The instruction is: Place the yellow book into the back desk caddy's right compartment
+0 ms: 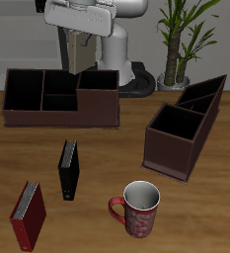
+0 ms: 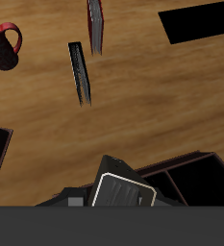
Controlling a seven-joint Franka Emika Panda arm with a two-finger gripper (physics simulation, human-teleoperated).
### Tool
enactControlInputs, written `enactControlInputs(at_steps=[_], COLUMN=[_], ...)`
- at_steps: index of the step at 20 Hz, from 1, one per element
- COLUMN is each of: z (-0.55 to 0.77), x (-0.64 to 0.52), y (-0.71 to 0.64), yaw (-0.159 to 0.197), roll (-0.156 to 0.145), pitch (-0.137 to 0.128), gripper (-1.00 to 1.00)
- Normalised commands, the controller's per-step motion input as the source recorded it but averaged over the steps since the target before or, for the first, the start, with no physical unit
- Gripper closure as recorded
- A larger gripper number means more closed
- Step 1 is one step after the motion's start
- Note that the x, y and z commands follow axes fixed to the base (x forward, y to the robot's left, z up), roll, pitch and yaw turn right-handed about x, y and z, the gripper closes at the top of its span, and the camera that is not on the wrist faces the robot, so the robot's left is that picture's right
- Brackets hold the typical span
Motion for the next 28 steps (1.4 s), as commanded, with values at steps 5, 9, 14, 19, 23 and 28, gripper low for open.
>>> enactControlInputs(at_steps=[5,9,14,19,23,28], z=[0.00,0.05,0.02,-0.09,0.02,-0.08], x=[-0.31,-0.37,-0.37,-0.39,-0.25,0.00], y=[0.24,0.20,0.22,0.22,0.03,0.03], yaw=[0.045,0.037,0.062,0.104,0.031,0.035], roll=[0.028,0.016,0.028,0.021,-0.010,-0.013], pitch=[-0.001,-0.021,-0.031,-0.008,-0.031,-0.001], gripper=[1.00,1.00,1.00,1.00,1.00,1.00])
